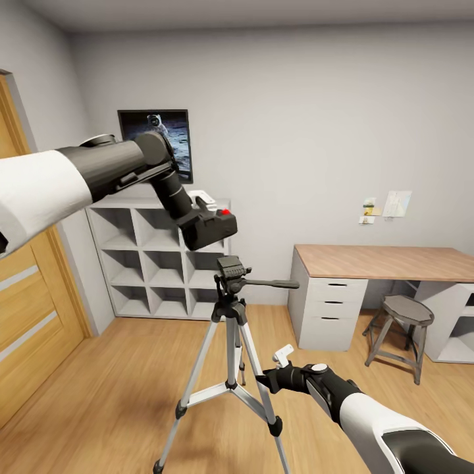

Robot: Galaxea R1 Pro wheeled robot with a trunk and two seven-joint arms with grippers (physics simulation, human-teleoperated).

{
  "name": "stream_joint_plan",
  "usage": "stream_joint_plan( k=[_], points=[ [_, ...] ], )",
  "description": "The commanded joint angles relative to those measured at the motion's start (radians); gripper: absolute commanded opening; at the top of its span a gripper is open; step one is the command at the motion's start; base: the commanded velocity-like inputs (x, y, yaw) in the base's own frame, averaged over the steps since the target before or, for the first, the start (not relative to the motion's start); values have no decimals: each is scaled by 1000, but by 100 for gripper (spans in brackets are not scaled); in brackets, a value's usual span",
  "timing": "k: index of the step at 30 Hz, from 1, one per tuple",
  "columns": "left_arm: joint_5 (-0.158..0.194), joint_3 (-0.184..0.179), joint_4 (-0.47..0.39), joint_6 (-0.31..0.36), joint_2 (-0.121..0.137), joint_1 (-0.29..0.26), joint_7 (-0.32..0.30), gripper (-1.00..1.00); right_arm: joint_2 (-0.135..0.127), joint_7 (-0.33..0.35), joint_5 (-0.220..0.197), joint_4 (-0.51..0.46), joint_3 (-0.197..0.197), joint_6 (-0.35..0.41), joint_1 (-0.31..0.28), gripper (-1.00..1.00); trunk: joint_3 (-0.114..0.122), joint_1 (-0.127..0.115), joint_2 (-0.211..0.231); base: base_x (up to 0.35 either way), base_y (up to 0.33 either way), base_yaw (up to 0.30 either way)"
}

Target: Attach the digital camera to the camera tripod in the bedroom.

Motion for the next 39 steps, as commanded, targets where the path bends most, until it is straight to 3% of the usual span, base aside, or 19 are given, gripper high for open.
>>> stream_joint_plan(
  k=[1, 6, 13, 39],
  points=[
    [3, -3, 13, 2, -17, -1, 16, -100, 0, 0, 0, -1, 10, 3, 0, -100, -1, 0, -1, 0, 0, 0],
    [6, 1, 37, 0, -60, -1, 40, -100, 0, 0, 1, -1, 10, 3, 0, -100, -1, 0, -1, 0, 0, 0],
    [10, 3, 23, -2, -82, -1, 48, -100, 0, -1, 1, -1, 10, 3, 0, -100, -1, 0, -1, 0, 0, 0],
    [24, 16, 1, -16, -74, -1, 14, -100, 0, 0, 0, -1, 10, 3, 0, -100, -1, 0, -1, 0, 0, 0]
  ],
)
